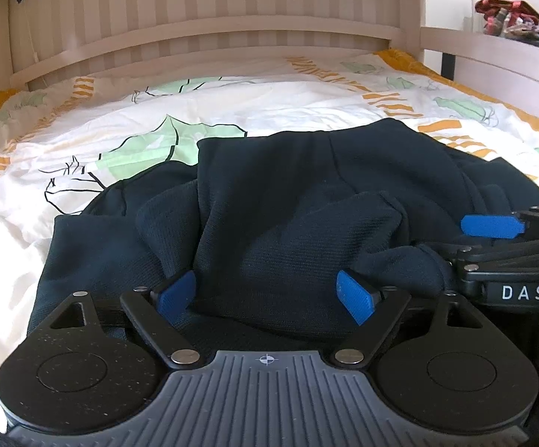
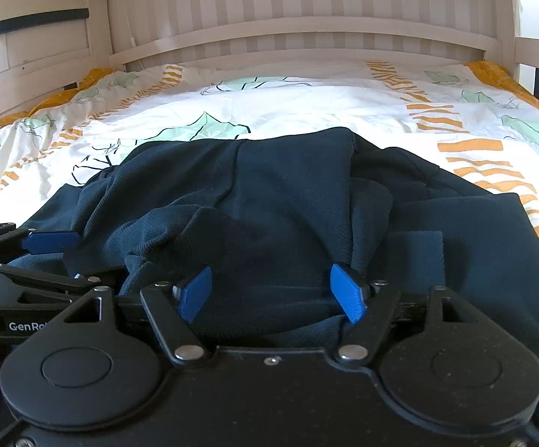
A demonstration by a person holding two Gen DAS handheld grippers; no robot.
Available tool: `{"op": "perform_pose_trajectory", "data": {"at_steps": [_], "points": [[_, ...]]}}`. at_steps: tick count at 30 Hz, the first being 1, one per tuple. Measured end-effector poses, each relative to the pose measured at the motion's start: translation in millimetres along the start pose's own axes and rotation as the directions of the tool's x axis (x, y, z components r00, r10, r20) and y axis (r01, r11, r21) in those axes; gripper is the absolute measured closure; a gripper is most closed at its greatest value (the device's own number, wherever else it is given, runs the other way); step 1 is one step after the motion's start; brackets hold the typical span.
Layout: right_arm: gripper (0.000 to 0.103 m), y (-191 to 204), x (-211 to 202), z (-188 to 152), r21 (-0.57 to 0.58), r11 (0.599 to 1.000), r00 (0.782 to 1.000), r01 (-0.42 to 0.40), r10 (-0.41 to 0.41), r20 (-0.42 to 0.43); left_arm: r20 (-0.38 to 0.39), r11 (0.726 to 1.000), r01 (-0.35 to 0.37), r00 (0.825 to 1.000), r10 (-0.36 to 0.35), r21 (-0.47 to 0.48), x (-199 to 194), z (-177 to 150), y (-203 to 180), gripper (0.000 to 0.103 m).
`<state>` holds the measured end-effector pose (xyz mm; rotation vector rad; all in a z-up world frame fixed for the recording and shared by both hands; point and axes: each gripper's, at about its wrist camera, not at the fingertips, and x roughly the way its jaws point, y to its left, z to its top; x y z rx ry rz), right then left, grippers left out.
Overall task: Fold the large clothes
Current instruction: 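Open both grippers and press the folded hood flat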
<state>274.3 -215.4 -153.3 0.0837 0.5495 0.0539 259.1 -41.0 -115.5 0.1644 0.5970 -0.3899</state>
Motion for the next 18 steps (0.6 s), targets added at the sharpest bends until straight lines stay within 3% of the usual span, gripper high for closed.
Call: {"op": "perform_pose_trajectory", "data": {"at_steps": [4, 7, 8, 12, 18], "points": [[0.025, 2, -2, 2, -0.006, 1.000, 1.000, -0.007, 0.007, -0.003, -0.006, 1.000, 0.015, 1.000, -0.015, -0.027, -4, 3, 4, 0.020], [0.012, 0, -8, 7, 0.009, 0.999, 0.999, -0.034, 0.034, -0.007, -0.011, 0.999, -0.014, 1.000, 0.013, -0.033, -15, 5, -2, 0.019], [0.002, -2, -12, 8, 0.027, 0.999, 0.999, -0.046, 0.046, -0.001, -0.007, 0.999, -0.019, 1.000, 0.019, -0.037, -20, 5, -3, 0.016], [0.000, -8, -37, 9, 0.093, 0.992, 0.996, -0.089, 0.086, 0.036, 0.018, 0.997, -0.003, 1.000, 0.004, -0.079, -48, 8, -6, 0.009], [0.000, -4, -86, 9, 0.060, 0.993, 0.990, -0.097, 0.090, 0.105, 0.062, 0.998, 0.033, 0.998, -0.030, -0.058, -93, 9, -12, 0.000]]}}
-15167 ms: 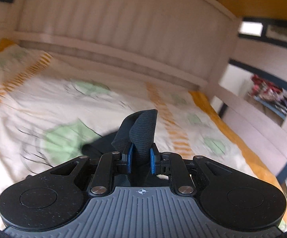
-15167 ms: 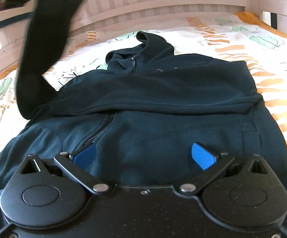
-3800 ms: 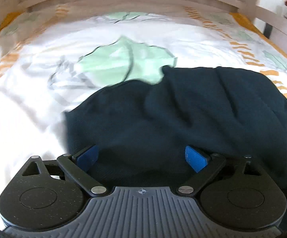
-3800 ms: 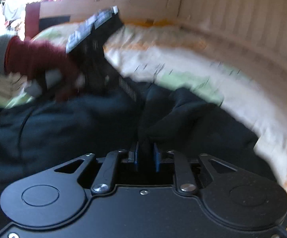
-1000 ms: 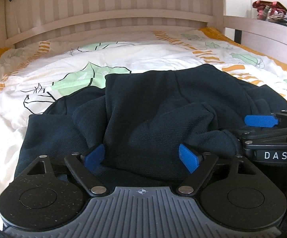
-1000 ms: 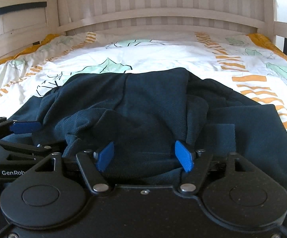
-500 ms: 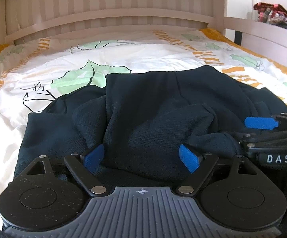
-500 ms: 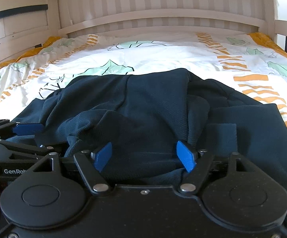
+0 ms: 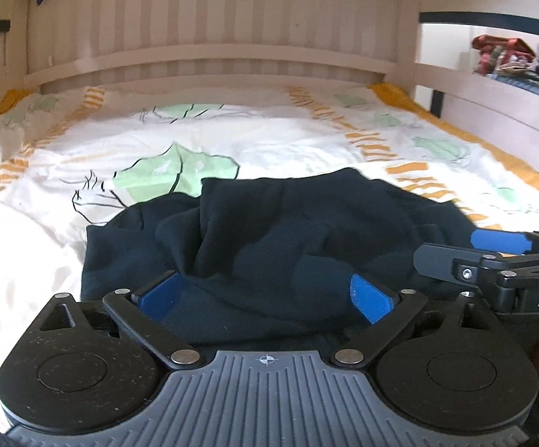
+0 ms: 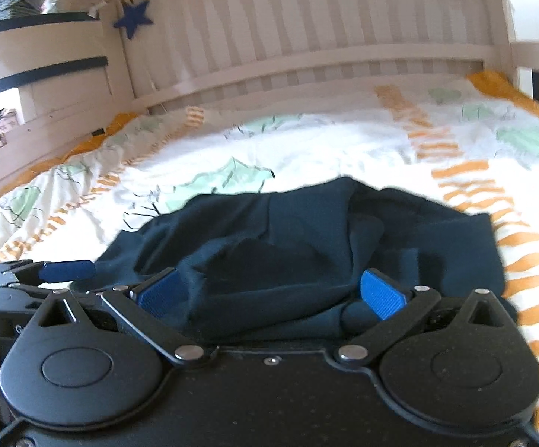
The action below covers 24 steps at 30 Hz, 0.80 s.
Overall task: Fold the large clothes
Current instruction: 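Open both grippers and press the folded hood flat, then move both grippers to the hem of the hoodie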
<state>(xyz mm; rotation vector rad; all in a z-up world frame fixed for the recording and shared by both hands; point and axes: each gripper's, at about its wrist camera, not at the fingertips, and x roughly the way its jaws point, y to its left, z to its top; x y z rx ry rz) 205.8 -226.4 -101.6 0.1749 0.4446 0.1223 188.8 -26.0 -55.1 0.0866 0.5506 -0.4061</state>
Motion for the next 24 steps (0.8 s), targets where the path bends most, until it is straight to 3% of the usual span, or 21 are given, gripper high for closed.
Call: {"op": "perform_pose_trajectory", "data": {"at_steps": [4, 9, 24], "points": [[0.000, 6, -31, -1, -0.006, 1.000, 1.000, 0.004, -0.004, 0.024, 0.016, 1.000, 0.012, 1.000, -0.013, 0.009, -27, -4, -4, 0.000], [0.000, 8, -64, -10, 0.037, 0.999, 1.000, 0.006, -0.006, 0.021, 0.019, 0.999, 0.023, 1.000, -0.022, -0.048, -53, -12, -3, 0.000], [0.000, 6, -118, -56, 0.181, 0.982, 0.997, 0.051, -0.041, -0.062, -0.052, 0.983, -0.049, 0.998, 0.041, -0.177, -97, -58, 25, 0.000]]}}
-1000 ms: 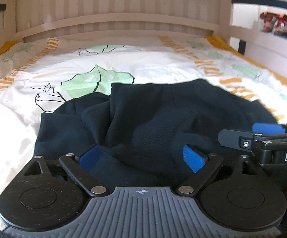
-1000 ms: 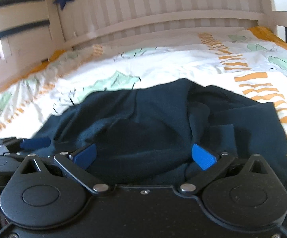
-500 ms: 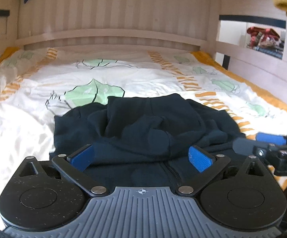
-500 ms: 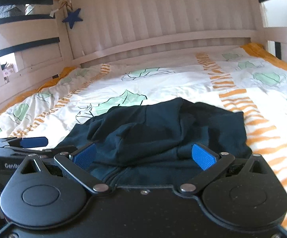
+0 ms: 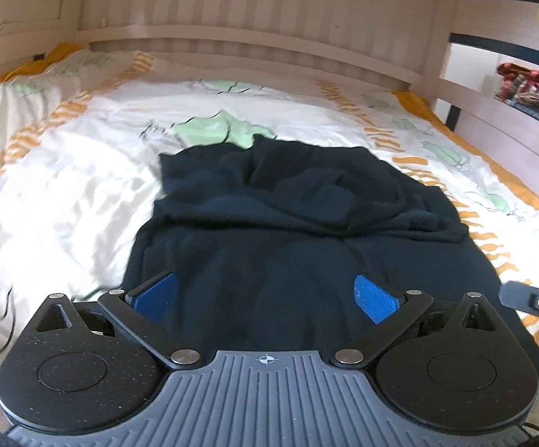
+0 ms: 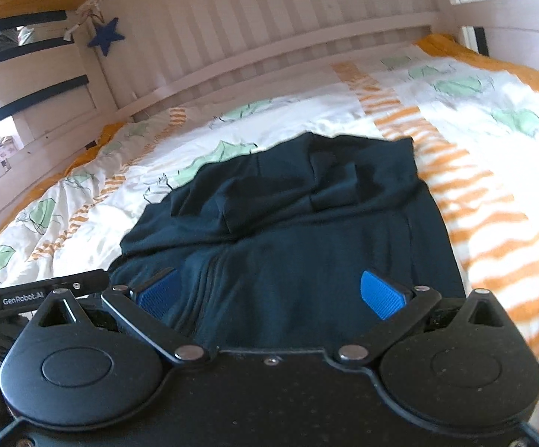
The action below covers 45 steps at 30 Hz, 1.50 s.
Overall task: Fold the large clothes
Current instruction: 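Move both grippers to the hem of the hoodie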
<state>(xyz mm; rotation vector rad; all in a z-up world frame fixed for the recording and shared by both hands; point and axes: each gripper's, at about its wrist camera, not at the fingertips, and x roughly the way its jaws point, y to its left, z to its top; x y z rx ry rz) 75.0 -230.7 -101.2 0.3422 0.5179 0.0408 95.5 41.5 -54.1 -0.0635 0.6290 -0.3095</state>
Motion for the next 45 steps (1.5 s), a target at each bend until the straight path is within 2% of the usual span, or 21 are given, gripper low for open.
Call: {"op": "perform_pose_trajectory", "data": {"at_steps": [8, 20, 30, 36, 43, 45], "points": [[0.000, -6, -11, -23, 0.036, 0.998, 0.997, 0.049, -0.047, -0.063, -0.043, 0.998, -0.033, 0.999, 0.031, -0.045, -7, -20, 18, 0.000], [0.000, -22, -13, -44, 0.098, 0.989, 0.982, 0.114, -0.098, -0.159, -0.092, 0.997, -0.038, 0.995, 0.032, -0.062, -6, -37, 24, 0.000], [0.000, -31, -23, -45, 0.143, 0.982, 0.984, 0.124, -0.103, -0.144, -0.107, 0.998, -0.053, 0.993, 0.052, -0.013, -12, -45, 15, 0.000], [0.000, -34, -34, -40, 0.151, 0.974, 0.983, 0.167, -0.154, -0.098, -0.097, 0.998, -0.064, 0.993, 0.062, -0.013, -20, -47, 14, 0.000], [0.000, -49, -36, -28, 0.147, 0.968, 0.977, 0.205, -0.192, -0.095, -0.052, 0.990, -0.141, 0.988, 0.142, 0.020, -37, -38, 18, 0.000], [0.001, -56, -34, -28, 0.172, 0.966, 0.978, 0.195, -0.177, -0.113, -0.077, 0.989, -0.147, 0.986, 0.147, 0.012, -35, -37, 25, 0.000]]}}
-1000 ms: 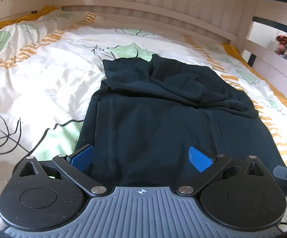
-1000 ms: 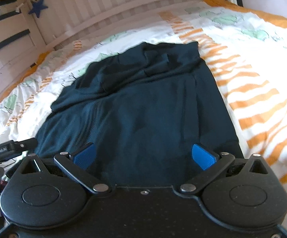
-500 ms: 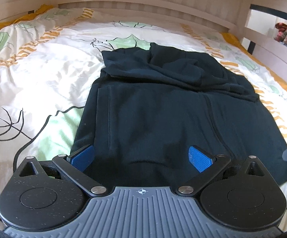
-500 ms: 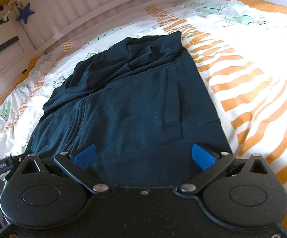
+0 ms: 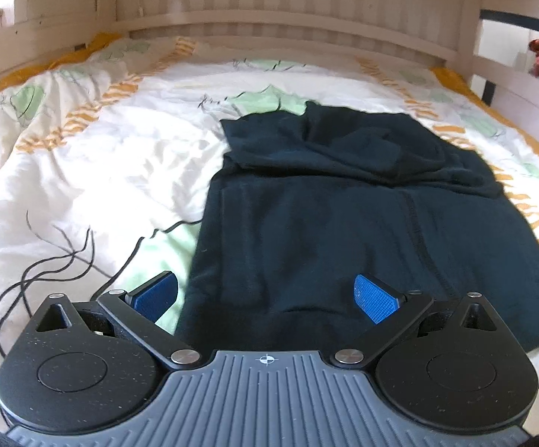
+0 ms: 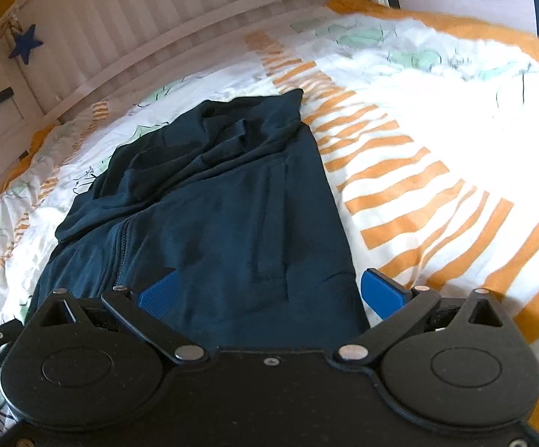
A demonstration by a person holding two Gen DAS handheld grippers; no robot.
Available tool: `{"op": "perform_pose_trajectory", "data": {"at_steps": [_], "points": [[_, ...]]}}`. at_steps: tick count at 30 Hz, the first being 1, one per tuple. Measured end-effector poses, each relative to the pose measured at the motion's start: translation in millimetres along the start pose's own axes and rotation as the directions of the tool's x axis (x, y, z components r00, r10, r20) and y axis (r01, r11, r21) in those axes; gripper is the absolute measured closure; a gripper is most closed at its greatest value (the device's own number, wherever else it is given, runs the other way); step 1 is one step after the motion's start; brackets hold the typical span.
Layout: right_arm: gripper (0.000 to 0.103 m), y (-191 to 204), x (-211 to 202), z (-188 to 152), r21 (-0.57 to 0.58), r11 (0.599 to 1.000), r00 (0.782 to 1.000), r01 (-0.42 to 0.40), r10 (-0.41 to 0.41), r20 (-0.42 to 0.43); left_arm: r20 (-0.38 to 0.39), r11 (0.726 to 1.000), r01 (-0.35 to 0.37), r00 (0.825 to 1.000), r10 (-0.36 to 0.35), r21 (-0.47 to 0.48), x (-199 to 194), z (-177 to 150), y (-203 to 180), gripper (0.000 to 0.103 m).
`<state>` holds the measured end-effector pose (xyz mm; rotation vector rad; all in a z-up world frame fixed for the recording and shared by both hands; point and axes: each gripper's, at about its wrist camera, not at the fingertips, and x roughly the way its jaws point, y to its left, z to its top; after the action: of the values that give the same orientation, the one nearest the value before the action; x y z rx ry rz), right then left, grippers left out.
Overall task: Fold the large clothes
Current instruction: 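Move both grippers to the hem of the hoodie, then grasp the hoodie hem with both grippers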
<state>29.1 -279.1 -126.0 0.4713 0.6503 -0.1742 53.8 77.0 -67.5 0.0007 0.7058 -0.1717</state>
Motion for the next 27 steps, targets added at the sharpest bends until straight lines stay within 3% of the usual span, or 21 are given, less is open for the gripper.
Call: {"op": "perform_pose_trajectory", "data": {"at_steps": [4, 9, 16, 23, 27], "points": [[0.000, -9, 8, 3, 0.031, 0.999, 0.998, -0.026, 0.027, -0.051, -0.122, 0.997, 0.022, 0.992, -0.030, -0.070, 21, 0, 13, 0.000], [0.001, -21, 21, 5, 0.101, 0.992, 0.989, -0.075, 0.087, -0.121, -0.230, 0.996, 0.067, 0.970, -0.079, -0.060, 44, -2, 12, 0.000], [0.001, -23, 37, 3, 0.133, 0.985, 0.971, -0.107, 0.133, -0.201, -0.238, 0.994, 0.083, 0.966, -0.098, -0.072, 52, -4, 14, 0.000], [0.000, -18, 42, 2, 0.093, 0.990, 0.966, -0.106, 0.125, -0.227, -0.241, 0.993, 0.086, 0.965, -0.103, -0.083, 50, -3, 15, 0.000], [0.000, -19, 41, 2, 0.096, 0.987, 0.960, -0.130, 0.150, -0.236, -0.244, 0.986, 0.117, 0.959, -0.143, -0.118, 45, -1, 19, 0.001]]}}
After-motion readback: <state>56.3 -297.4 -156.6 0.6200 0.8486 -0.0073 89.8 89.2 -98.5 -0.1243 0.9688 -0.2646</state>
